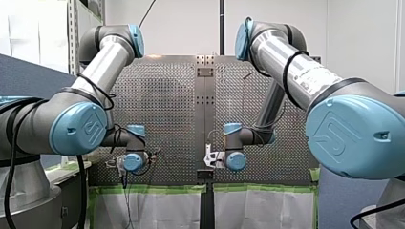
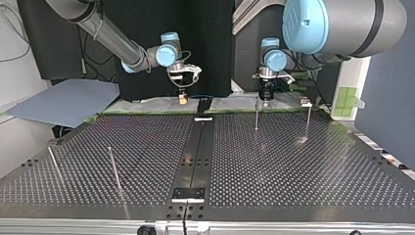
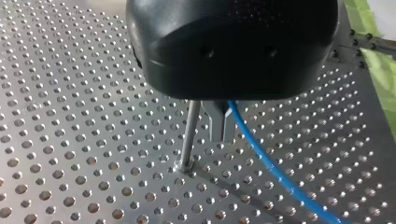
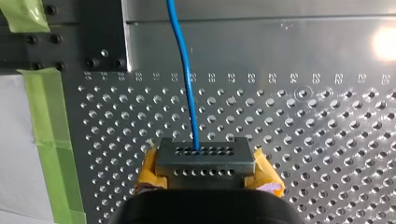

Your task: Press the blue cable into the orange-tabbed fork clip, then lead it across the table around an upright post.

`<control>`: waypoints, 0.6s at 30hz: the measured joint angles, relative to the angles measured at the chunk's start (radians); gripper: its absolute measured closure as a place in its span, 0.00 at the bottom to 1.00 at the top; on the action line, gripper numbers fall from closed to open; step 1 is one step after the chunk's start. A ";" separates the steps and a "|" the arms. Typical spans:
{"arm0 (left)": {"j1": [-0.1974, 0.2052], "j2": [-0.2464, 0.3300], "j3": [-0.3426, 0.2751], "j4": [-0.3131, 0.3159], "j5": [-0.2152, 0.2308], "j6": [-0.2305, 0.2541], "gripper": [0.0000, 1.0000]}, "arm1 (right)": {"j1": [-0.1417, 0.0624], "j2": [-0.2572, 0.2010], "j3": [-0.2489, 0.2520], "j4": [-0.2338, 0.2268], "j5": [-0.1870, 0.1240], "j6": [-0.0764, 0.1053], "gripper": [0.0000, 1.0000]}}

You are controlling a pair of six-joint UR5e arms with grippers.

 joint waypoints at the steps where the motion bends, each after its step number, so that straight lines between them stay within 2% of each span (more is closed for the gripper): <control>1: 0.001 0.000 0.009 -0.008 0.001 0.000 0.98 | -0.003 0.000 -0.005 0.006 0.000 0.000 1.00; 11: 0.008 0.000 0.086 -0.100 0.004 0.000 0.98 | -0.013 0.000 -0.092 0.094 -0.001 -0.012 1.00; 18: 0.019 0.000 0.099 -0.110 0.010 0.003 0.98 | -0.015 0.000 -0.140 0.134 -0.003 -0.015 1.00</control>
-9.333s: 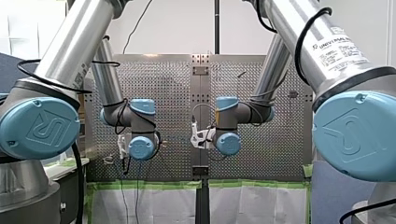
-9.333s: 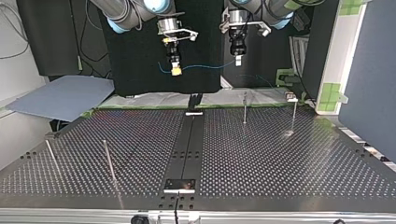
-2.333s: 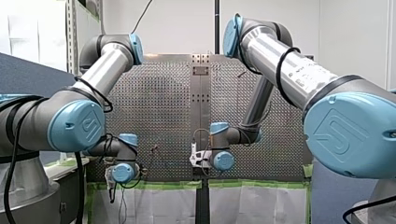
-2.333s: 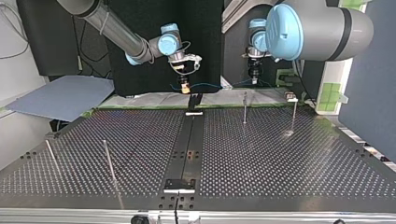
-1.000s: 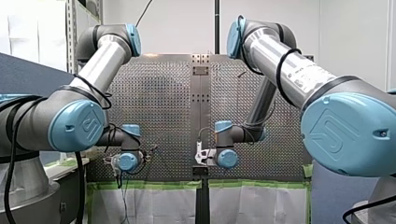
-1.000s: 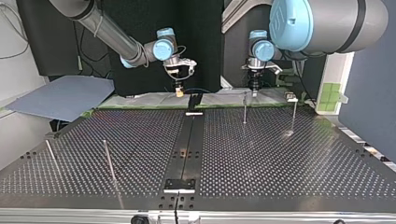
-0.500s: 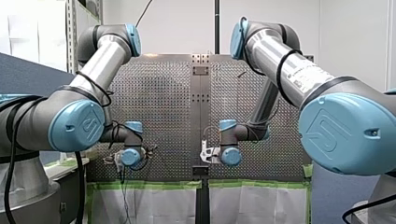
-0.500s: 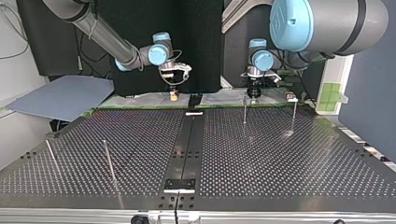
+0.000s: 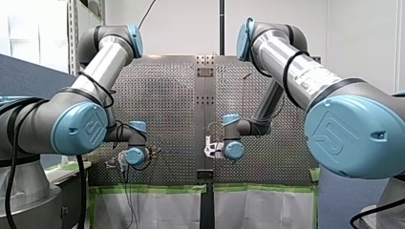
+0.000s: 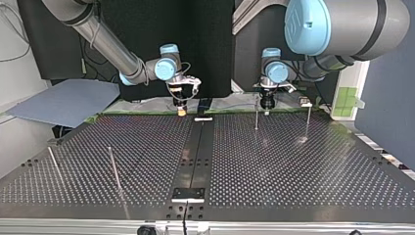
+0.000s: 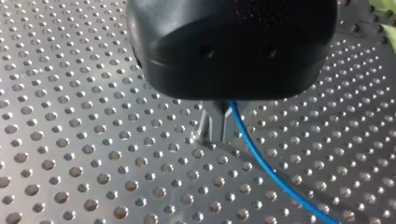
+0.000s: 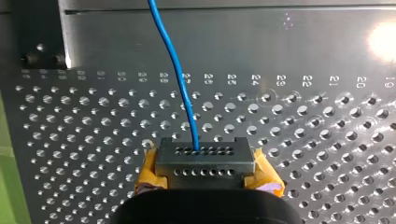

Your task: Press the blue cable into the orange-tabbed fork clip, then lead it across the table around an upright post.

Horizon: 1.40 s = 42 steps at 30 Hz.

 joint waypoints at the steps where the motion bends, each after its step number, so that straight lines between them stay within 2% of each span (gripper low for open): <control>1: 0.002 0.000 0.000 0.002 0.003 0.001 0.98 | -0.001 0.000 -0.004 0.003 0.000 -0.001 1.00; 2: 0.005 0.000 0.000 0.005 0.008 0.004 0.90 | -0.001 0.000 -0.006 0.005 0.000 -0.001 1.00; 3: 0.008 0.000 0.000 0.007 0.012 0.007 0.90 | -0.001 0.000 -0.007 0.006 0.000 -0.002 1.00; 5: 0.014 0.000 0.000 0.010 0.019 0.014 0.79 | -0.001 0.000 -0.009 0.009 -0.001 -0.003 1.00; 6: 0.017 0.000 0.000 0.010 0.022 0.018 0.79 | -0.001 0.000 -0.009 0.010 -0.001 -0.004 1.00; 8: 0.023 0.000 0.000 0.010 0.027 0.026 0.49 | -0.002 0.000 -0.009 0.011 -0.001 -0.006 1.00; 9: 0.026 0.000 0.000 0.010 0.028 0.031 0.49 | -0.002 0.000 -0.009 0.011 -0.001 -0.006 1.00; 11: 0.032 0.000 0.000 0.006 0.031 0.039 0.17 | -0.003 0.000 -0.010 0.011 -0.001 -0.007 1.00; 12: 0.036 0.000 0.000 0.003 0.032 0.040 0.17 | -0.003 0.000 -0.010 0.011 -0.001 -0.007 1.00; 13: 0.039 0.000 0.000 -0.001 0.034 0.041 0.00 | -0.003 0.000 -0.010 0.011 -0.001 -0.008 1.00; 17: 0.050 0.000 0.000 -0.035 0.035 0.044 0.00 | -0.003 0.000 -0.010 0.012 -0.002 -0.010 1.00; 22: 0.053 0.000 -0.015 -0.084 0.041 0.072 0.00 | -0.003 0.000 -0.010 0.015 -0.003 -0.012 1.00; 27: 0.063 0.000 -0.056 -0.129 0.080 0.082 0.00 | -0.003 0.000 -0.010 0.020 -0.003 -0.015 1.00; 38: 0.084 0.001 -0.149 -0.100 0.178 0.082 0.00 | -0.003 0.000 -0.010 0.027 -0.003 -0.018 1.00; 42: 0.096 0.001 -0.161 -0.098 0.217 0.084 0.00 | -0.003 0.000 -0.010 0.031 -0.003 -0.019 1.00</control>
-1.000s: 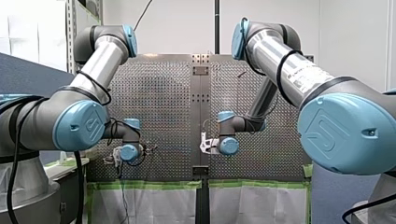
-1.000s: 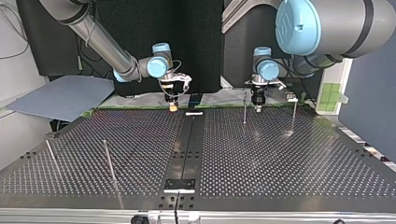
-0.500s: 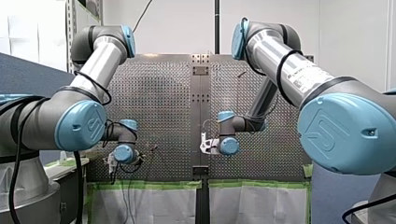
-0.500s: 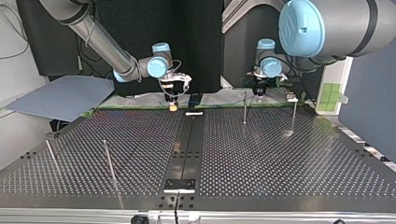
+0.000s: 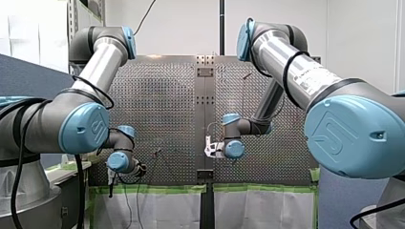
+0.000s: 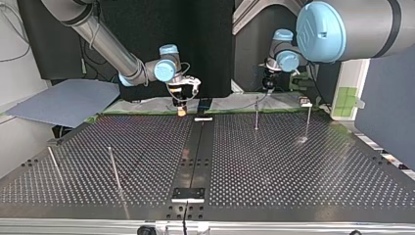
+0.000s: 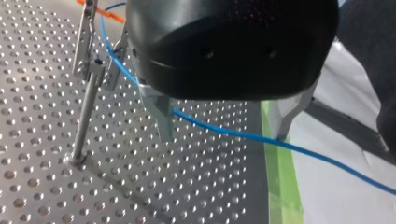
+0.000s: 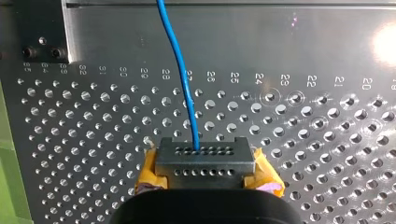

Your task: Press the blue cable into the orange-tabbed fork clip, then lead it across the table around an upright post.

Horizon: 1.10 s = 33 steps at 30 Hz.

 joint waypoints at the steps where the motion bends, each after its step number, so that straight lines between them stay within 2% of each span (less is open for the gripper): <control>1: 0.002 0.001 -0.002 0.001 0.009 0.001 0.00 | 0.000 0.000 0.000 0.000 0.000 0.000 1.00; 7: 0.013 0.019 -0.011 0.023 0.073 0.011 0.00 | 0.000 0.000 0.000 0.001 0.000 0.000 1.00; 15: 0.017 0.073 -0.026 0.020 0.158 0.029 0.00 | 0.000 0.000 0.000 0.003 0.000 0.000 1.00; 18: 0.022 0.100 -0.049 0.034 0.161 0.022 0.00 | 0.000 0.000 0.000 0.004 0.000 0.000 1.00; 25: 0.021 0.165 -0.095 0.044 0.130 0.005 0.00 | 0.000 0.000 0.000 0.005 0.000 0.000 1.00; 33: 0.005 0.198 -0.109 0.055 0.158 0.007 0.00 | 0.000 0.000 0.000 0.006 0.000 0.000 1.00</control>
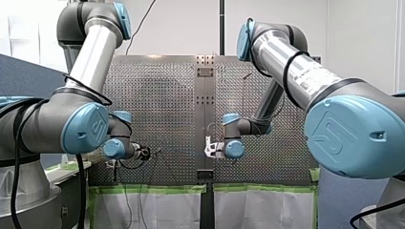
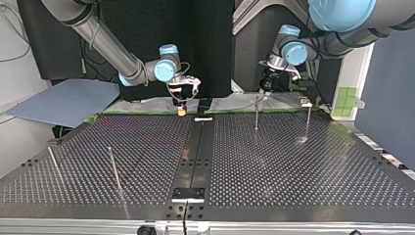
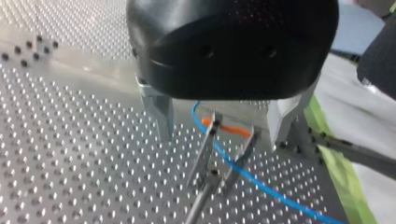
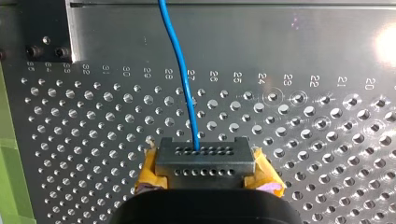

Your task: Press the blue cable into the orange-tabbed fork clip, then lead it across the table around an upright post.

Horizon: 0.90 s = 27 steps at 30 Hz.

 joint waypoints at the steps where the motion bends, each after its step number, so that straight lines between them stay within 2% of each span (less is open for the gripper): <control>1: -0.002 0.000 0.000 0.000 0.002 -0.003 0.00 | 0.000 0.000 0.000 0.000 0.000 0.000 1.00; 7: -0.016 0.001 0.000 -0.003 -0.019 -0.023 0.00 | 0.000 0.000 0.000 0.000 0.000 0.000 1.00; 22: -0.071 0.001 -0.001 -0.031 -0.147 0.010 0.00 | -0.002 0.000 0.000 0.000 0.000 0.000 1.00; 27: -0.080 0.001 -0.001 -0.033 -0.164 0.007 0.00 | -0.003 0.000 0.000 0.001 -0.002 0.000 1.00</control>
